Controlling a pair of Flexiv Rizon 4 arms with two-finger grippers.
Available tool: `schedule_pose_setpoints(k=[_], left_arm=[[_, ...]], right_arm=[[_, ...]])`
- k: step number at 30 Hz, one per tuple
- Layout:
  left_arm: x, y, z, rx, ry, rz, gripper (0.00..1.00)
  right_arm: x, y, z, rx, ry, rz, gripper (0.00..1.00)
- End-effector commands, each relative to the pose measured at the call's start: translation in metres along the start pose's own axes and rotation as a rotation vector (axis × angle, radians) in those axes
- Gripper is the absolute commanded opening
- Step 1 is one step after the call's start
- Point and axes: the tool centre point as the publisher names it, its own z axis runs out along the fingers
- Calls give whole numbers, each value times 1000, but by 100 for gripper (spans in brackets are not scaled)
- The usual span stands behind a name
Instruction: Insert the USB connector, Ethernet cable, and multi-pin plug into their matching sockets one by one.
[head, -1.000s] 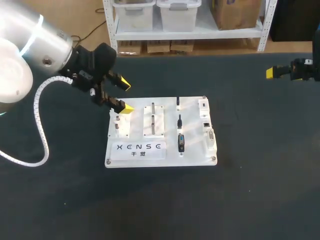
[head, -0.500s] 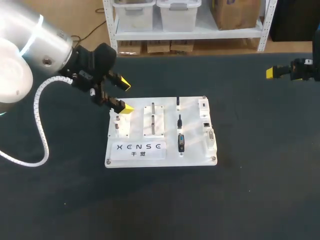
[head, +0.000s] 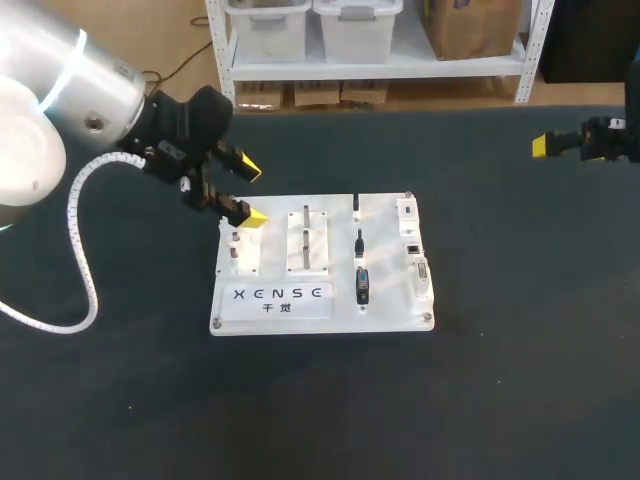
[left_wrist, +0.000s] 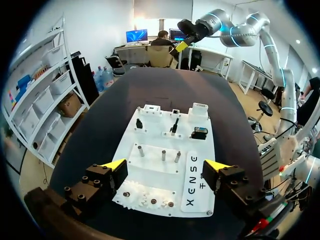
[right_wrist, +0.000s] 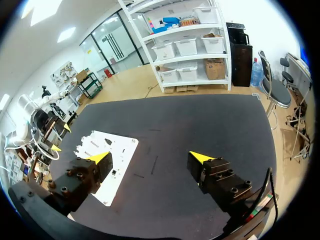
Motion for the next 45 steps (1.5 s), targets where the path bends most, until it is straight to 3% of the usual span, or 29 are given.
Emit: schedule_pose_setpoints(k=[1, 43, 45], left_arm=[[1, -1, 0, -1, -4, 2, 100], [1, -1, 0, -1, -4, 2, 100], [1, -1, 0, -1, -4, 2, 100]], right_arm=[[0, 0, 0, 3, 0, 0, 100], [0, 0, 0, 3, 0, 0, 100], [-7, 1, 10, 34, 39, -13, 100]])
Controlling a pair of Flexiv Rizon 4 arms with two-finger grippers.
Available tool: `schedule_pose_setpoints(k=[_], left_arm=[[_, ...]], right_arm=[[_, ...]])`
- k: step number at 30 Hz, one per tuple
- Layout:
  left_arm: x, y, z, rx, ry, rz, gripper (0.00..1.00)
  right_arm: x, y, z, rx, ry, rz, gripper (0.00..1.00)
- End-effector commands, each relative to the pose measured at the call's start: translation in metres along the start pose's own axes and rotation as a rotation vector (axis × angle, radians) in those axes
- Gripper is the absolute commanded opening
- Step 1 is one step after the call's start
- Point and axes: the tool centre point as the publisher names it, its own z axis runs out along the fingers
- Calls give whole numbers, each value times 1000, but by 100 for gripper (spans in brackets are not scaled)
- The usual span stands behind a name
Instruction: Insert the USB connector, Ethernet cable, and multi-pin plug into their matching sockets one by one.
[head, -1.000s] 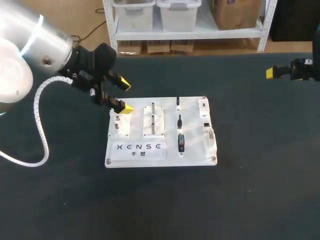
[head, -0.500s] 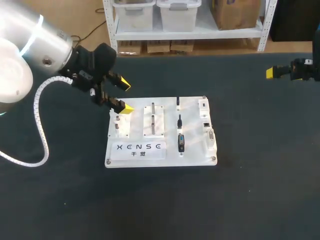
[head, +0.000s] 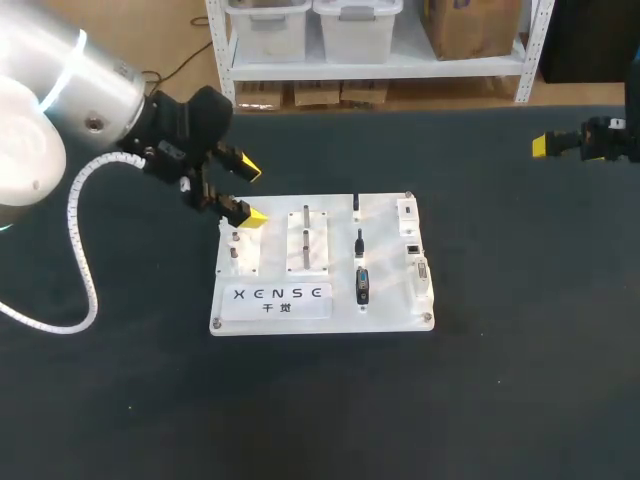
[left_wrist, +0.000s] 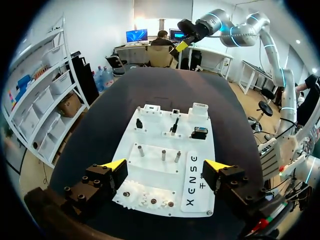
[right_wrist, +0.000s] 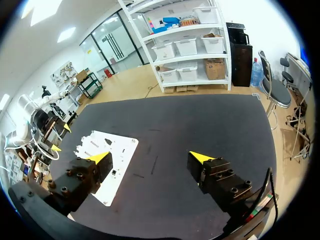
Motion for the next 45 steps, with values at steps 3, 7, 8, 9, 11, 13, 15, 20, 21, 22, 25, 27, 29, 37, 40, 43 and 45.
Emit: schedule_pose_setpoints(k=[3, 7, 8, 9, 11, 13, 15, 20, 21, 22, 25, 27, 29, 37, 40, 43, 45], left_arm=[[1, -1, 0, -1, -4, 2, 100], [1, -1, 0, -1, -4, 2, 100], [1, -1, 0, -1, -4, 2, 100], [1, -1, 0, -1, -4, 2, 100], [1, -1, 0, -1, -4, 2, 100], [1, -1, 0, -1, -4, 2, 100], [1, -1, 0, -1, -4, 2, 100], [1, -1, 0, -1, -4, 2, 100], [1, -1, 0, -1, -4, 2, 100], [1, -1, 0, -1, -4, 2, 100], [1, -1, 0, -1, -4, 2, 100], [1, -1, 0, -1, -4, 2, 100], [1, -1, 0, -1, -4, 2, 100], [1, -1, 0, -1, -4, 2, 100], [1, -1, 0, -1, -4, 2, 100], [1, -1, 0, -1, -4, 2, 100], [1, -1, 0, -1, -4, 2, 100]], right_arm=[[-20, 13, 26, 90, 104, -66, 100], [-33, 40, 50, 180, 166, -71, 100], [-36, 49, 56, 208, 180, -70, 100], [-36, 60, 63, 242, 213, -68, 100], [-36, 75, 74, 284, 220, -68, 100], [-32, 90, 87, 318, 244, -75, 100], [-25, 101, 101, 368, 286, -67, 100], [-6, 126, 135, 455, 363, -36, 100], [-4, 131, 140, 473, 376, -33, 100], [0, 136, 145, 488, 385, -26, 100], [7, 146, 157, 525, 402, -6, 100], [11, 151, 164, 537, 412, 6, 100], [14, 157, 170, 546, 416, 15, 100], [22, 165, 187, 555, 426, 35, 100], [28, 166, 193, 551, 435, 67, 100], [33, 167, 198, 550, 438, 94, 100], [34, 168, 199, 535, 407, 124, 100]])
